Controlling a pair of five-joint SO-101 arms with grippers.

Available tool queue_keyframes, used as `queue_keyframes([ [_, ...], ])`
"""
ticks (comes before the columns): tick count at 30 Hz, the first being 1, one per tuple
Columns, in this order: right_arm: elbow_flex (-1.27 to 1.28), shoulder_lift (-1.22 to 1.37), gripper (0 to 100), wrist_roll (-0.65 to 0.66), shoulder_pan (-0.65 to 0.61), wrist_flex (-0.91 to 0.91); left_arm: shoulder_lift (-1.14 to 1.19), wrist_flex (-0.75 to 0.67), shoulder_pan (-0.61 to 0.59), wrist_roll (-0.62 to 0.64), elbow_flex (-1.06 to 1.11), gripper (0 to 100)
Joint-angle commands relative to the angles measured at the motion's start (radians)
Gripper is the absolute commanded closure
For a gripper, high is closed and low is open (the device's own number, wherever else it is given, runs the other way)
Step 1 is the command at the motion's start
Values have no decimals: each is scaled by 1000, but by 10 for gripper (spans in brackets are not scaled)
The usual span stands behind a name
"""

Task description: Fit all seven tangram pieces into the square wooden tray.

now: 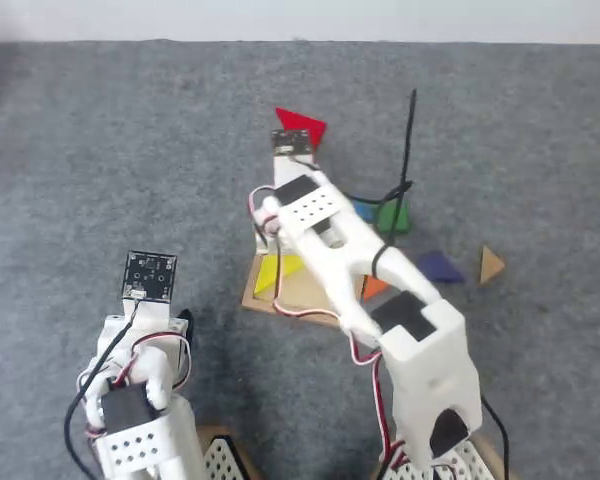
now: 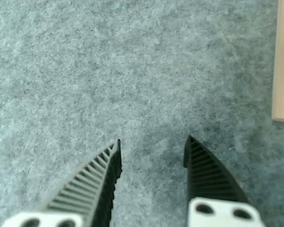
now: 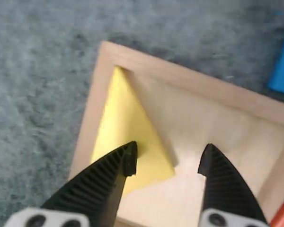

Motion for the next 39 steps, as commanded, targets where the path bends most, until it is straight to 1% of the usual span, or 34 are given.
queue_keyframes([
  [1, -38, 48, 760, 14, -79, -1, -18, 2, 3, 8, -12, 791],
  [6, -44, 33, 760, 14, -97, 12, -18, 2, 3, 8, -12, 791],
  [8, -64, 1, 760, 20, -77, 71, -18, 2, 3, 8, -12, 791],
  [14, -135, -223, 760, 129, 31, 266, -18, 2, 3, 8, -12, 791],
  [18, -130, -374, 760, 358, 162, 404, -18, 2, 3, 8, -12, 791],
  [21, -94, -421, 760, 514, 326, 466, -18, 2, 3, 8, -12, 791],
  [23, -49, -435, 760, 601, 424, 449, -18, 2, 3, 8, -12, 791],
  [28, 138, -456, 759, 821, 613, 334, -18, 2, 3, 8, -12, 791],
  [32, 365, -553, 758, 962, 725, 157, -18, 2, 3, 8, -12, 791],
  [35, 554, -677, 758, 1005, 731, 33, -18, 2, 3, 8, -12, 791],
  [39, 606, -774, 758, 980, 664, 19, -18, 2, 3, 8, -12, 791],
])
